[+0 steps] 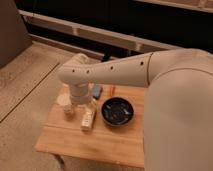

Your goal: Knock the eraser over

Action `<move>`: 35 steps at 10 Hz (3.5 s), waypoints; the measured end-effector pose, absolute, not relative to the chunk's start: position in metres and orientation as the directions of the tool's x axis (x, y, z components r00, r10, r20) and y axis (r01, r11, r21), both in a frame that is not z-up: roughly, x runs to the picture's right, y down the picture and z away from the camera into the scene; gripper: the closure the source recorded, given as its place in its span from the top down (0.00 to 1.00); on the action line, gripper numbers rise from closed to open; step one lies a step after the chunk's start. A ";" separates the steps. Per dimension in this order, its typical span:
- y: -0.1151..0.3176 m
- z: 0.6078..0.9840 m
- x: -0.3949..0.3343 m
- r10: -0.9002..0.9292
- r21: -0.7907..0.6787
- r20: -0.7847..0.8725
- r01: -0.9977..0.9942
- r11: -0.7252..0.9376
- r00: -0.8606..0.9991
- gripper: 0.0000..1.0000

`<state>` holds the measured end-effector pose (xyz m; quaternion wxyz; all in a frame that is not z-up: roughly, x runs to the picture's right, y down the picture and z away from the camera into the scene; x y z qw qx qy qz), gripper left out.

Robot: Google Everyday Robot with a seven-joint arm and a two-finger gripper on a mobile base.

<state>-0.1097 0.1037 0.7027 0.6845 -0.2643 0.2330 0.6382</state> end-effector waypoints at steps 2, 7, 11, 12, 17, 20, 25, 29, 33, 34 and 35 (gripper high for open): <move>0.104 0.703 -0.110 0.751 -0.065 -0.656 -0.997 0.046 0.077 0.65; 0.104 0.703 -0.110 0.751 -0.065 -0.656 -0.997 0.046 0.077 0.65; 0.104 0.703 -0.110 0.751 -0.065 -0.656 -0.997 0.046 0.077 0.65; 0.104 0.703 -0.110 0.751 -0.065 -0.656 -0.997 0.046 0.077 0.65; 0.104 0.703 -0.110 0.751 -0.065 -0.656 -0.997 0.046 0.077 0.65; 0.103 0.703 -0.110 0.751 -0.065 -0.656 -0.997 0.046 0.077 0.65; 0.077 0.743 -0.106 0.790 -0.011 -0.609 -0.996 -0.093 -0.068 0.65; 0.058 0.777 -0.069 0.797 0.044 -0.580 -0.983 -0.176 -0.169 0.65; 0.037 0.798 -0.050 0.795 0.077 -0.592 -0.991 -0.106 -0.131 0.65; 0.028 0.804 -0.052 0.794 0.077 -0.599 -0.994 -0.073 -0.105 0.65; 0.019 0.809 -0.055 0.792 0.075 -0.605 -0.996 -0.048 -0.084 0.65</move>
